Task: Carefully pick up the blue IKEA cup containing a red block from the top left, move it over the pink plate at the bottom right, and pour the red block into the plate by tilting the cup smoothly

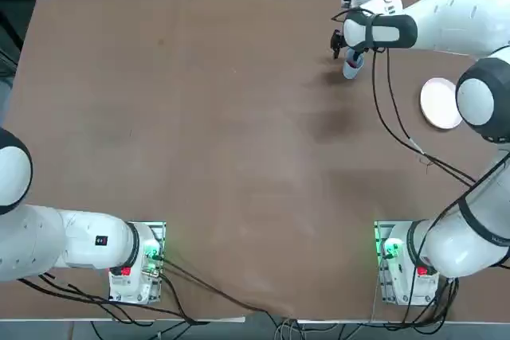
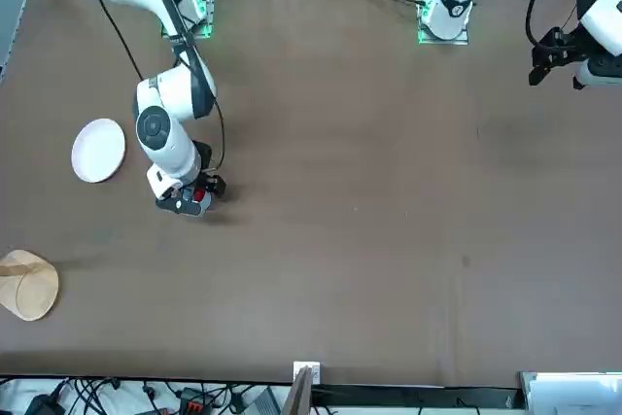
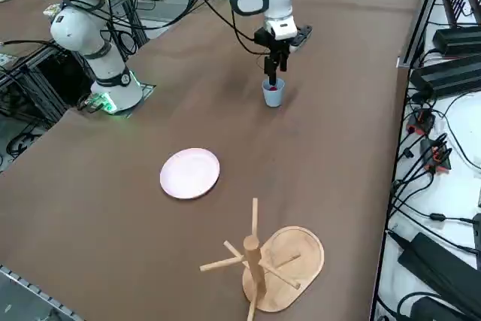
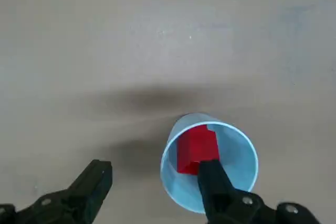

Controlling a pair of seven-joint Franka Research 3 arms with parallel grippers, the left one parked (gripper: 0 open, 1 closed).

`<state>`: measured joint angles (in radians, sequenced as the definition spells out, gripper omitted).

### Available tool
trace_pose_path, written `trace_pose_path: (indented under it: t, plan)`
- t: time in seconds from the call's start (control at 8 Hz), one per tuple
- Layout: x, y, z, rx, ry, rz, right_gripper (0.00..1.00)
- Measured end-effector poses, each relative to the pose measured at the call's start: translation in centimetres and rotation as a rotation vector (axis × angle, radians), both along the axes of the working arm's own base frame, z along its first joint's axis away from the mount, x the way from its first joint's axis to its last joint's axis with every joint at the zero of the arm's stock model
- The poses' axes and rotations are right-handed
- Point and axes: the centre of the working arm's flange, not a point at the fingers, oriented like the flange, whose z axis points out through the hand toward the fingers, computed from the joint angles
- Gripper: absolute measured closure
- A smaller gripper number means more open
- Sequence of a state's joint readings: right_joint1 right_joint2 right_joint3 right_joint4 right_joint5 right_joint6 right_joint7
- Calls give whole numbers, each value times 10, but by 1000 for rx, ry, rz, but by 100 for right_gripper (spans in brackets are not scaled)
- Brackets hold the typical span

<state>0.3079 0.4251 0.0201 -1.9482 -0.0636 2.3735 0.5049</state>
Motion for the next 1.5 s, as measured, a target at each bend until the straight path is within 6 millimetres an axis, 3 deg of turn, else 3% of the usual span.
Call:
trace_pose_path:
  t: [0.88,1.0,1.25,1.38,1.5]
  plan:
    - [1,-4,-15,-6,8,-3,4]
    - [1,-4,-15,-6,7,-3,19]
    - [2,-6,-15,-7,6,-7,35]
    - [3,-8,-12,-7,1,-11,56]
    - [4,-10,-12,-8,1,-16,59]
